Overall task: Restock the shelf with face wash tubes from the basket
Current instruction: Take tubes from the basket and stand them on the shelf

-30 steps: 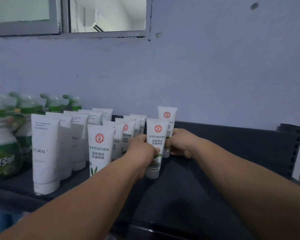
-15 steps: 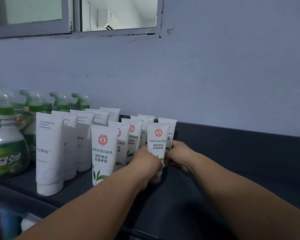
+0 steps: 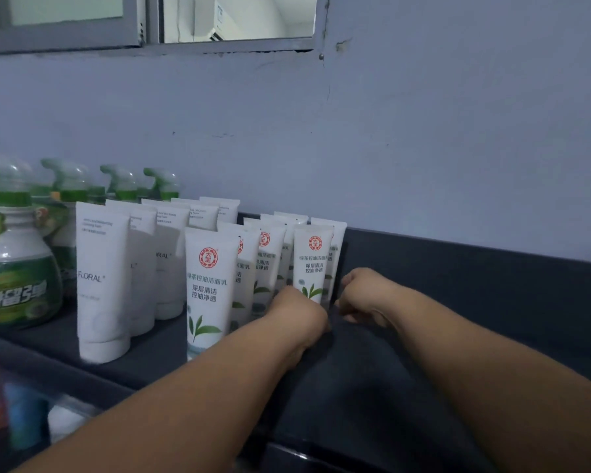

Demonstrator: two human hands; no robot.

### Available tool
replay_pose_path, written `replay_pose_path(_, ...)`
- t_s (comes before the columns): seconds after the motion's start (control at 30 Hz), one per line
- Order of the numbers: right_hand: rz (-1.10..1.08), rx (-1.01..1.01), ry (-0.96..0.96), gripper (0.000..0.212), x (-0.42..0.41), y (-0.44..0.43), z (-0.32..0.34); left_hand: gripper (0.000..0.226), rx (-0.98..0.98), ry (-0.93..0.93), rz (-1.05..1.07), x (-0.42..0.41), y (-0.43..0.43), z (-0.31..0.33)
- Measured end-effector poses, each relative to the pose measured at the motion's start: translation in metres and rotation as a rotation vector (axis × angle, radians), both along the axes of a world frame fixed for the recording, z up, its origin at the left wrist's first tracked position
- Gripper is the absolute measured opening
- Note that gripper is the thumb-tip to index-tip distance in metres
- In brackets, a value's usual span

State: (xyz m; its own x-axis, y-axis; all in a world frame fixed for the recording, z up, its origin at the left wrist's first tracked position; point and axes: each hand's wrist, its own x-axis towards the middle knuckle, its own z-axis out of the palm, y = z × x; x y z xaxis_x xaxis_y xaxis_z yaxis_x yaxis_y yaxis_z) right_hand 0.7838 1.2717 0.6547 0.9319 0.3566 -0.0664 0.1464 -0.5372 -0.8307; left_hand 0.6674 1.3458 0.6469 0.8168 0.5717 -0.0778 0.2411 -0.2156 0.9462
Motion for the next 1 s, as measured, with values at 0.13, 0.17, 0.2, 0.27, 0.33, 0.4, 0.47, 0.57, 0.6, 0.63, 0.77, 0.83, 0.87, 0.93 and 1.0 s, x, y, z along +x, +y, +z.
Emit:
replay_pose_path(0.13,-0.047,-0.021,-0.001,0.025,-0.024,-0.015,0.015,0.028,0.024,-0.048,-0.01,-0.013,0.0,-0.004)
replay_pose_path(0.17,-0.053,-0.018,-0.009,0.023,-0.031,-0.017,0.018,0.025,0.036,-0.06,-0.048,-0.019,0.0,-0.003)
replay_pose_path(0.2,-0.058,-0.013,-0.018,0.021,-0.038,-0.018,0.021,0.024,0.048,-0.066,-0.081,-0.025,0.001,-0.002)
replay_pose_path(0.27,-0.068,-0.004,-0.044,0.019,-0.054,-0.019,0.027,0.018,0.065,-0.071,-0.115,-0.042,0.0,0.001)
replay_pose_path(0.33,-0.073,0.027,-0.09,0.019,-0.072,-0.02,0.033,0.026,0.044,-0.066,-0.142,-0.059,-0.001,0.0)
replay_pose_path(0.4,-0.074,0.089,-0.129,0.019,-0.094,-0.02,0.039,0.044,0.1,-0.089,-0.184,-0.081,0.0,0.001)
replay_pose_path(0.47,-0.06,0.163,-0.15,0.02,-0.119,-0.019,0.043,0.049,0.194,-0.121,-0.2,-0.103,0.007,0.004)
replay_pose_path(0.57,-0.008,0.194,-0.203,0.016,-0.16,-0.012,0.043,0.053,0.251,-0.175,-0.2,-0.137,0.028,0.011)
replay_pose_path(0.6,0.008,0.166,-0.262,0.014,-0.173,-0.009,0.041,0.055,0.255,-0.188,-0.209,-0.15,0.036,0.013)
replay_pose_path(0.63,0.022,0.121,-0.341,0.013,-0.187,-0.004,0.038,0.057,0.277,-0.2,-0.226,-0.163,0.045,0.013)
replay_pose_path(0.77,0.108,-0.062,-0.614,0.015,-0.251,0.022,0.026,0.062,0.485,-0.173,-0.243,-0.221,0.088,0.005)
replay_pose_path(0.83,0.178,-0.12,-0.671,0.009,-0.284,0.038,0.014,0.069,0.559,-0.133,-0.23,-0.252,0.113,-0.005)
replay_pose_path(0.87,0.216,-0.152,-0.688,0.008,-0.299,0.047,0.007,0.07,0.599,-0.109,-0.21,-0.267,0.126,-0.012)
replay_pose_path(0.93,0.294,-0.233,-0.72,0.016,-0.326,0.067,-0.012,0.069,0.7,-0.055,-0.165,-0.297,0.154,-0.029)
replay_pose_path(1.0,0.374,-0.318,-0.716,0.029,-0.347,0.09,-0.036,0.072,0.794,0.023,-0.117,-0.328,0.182,-0.051)
